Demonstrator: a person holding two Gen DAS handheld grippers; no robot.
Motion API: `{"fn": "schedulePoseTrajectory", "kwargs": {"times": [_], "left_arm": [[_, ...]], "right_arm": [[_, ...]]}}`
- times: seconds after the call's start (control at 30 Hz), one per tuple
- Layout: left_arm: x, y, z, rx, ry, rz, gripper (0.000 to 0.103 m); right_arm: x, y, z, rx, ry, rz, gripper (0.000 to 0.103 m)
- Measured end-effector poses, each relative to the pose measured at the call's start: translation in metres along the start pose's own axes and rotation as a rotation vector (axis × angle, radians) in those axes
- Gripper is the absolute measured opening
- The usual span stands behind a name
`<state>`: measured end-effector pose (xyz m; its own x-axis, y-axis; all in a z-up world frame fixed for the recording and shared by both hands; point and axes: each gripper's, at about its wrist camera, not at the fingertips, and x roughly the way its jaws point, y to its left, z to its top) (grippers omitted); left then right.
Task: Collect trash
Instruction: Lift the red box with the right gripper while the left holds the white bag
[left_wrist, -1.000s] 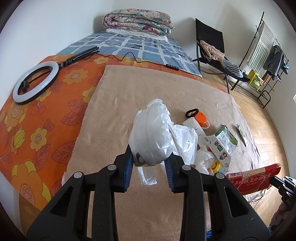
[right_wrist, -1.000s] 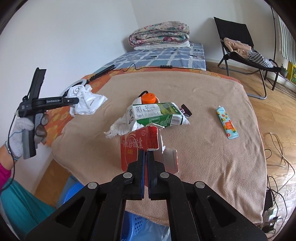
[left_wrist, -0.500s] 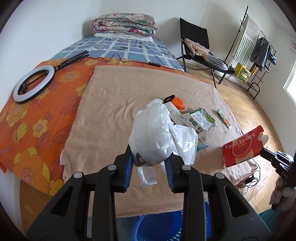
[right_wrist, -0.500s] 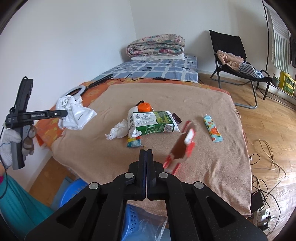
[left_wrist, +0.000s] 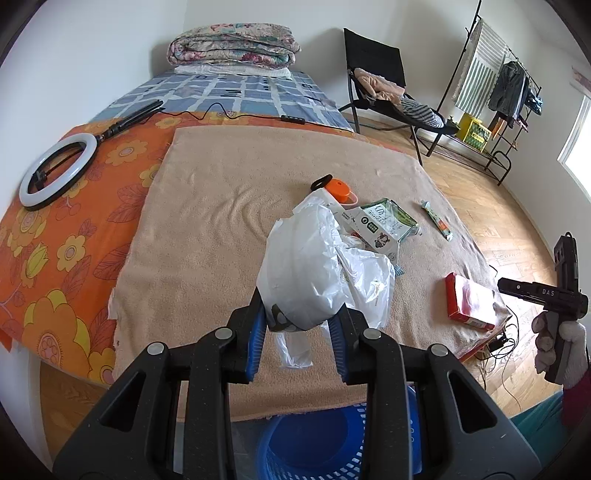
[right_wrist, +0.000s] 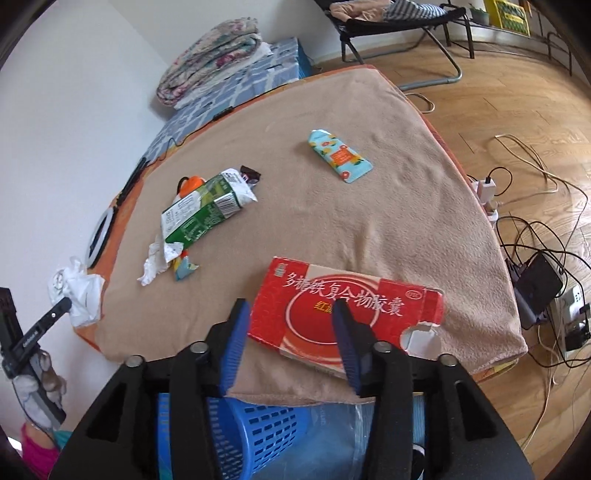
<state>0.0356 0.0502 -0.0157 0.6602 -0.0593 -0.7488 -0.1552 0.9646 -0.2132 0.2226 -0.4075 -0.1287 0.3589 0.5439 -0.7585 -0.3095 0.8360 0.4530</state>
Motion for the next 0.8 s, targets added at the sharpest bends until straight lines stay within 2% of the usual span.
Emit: {"fn": "schedulePoseTrajectory", "kwargs": {"times": [0.17, 0.3, 0.33, 0.37, 0.47, 0.57, 0.7, 0.8], "left_arm": [[0.001, -0.007, 0.001, 0.016, -0.002, -0.010, 0.031], [0.003, -0.010, 0.000, 0.018, 0.006, -0.017, 0.031], [0.005, -0.009, 0.000, 0.012, 0.013, -0.020, 0.031], [0.006, -0.008, 0.000, 0.004, 0.019, -0.024, 0.031], [0.010, -0.004, 0.003, -0.030, 0.030, -0.039, 0.031], [0.010, -0.002, 0.005, -0.045, 0.028, -0.040, 0.031], [0.013, 0.000, 0.006, -0.062, 0.033, -0.045, 0.031], [0.016, 0.002, 0.005, -0.070, 0.044, -0.044, 0.031]], "right_arm": [[0.014, -0.009, 0.016, -0.084, 0.030, -0.048, 0.055], [0.016, -0.006, 0.018, -0.216, 0.018, 0.037, 0.055], [0.015, -0.001, 0.016, -0.280, 0.015, 0.028, 0.063], [0.015, 0.005, 0.013, -0.350, 0.020, 0.015, 0.075], [0.014, 0.018, 0.000, -0.515, 0.047, -0.021, 0.079], [0.022, 0.024, -0.013, -0.614, 0.104, -0.034, 0.079], [0.039, 0.036, -0.031, -0.799, 0.135, -0.157, 0.079], [0.049, 0.042, -0.040, -0.923, 0.113, -0.253, 0.079]]}}
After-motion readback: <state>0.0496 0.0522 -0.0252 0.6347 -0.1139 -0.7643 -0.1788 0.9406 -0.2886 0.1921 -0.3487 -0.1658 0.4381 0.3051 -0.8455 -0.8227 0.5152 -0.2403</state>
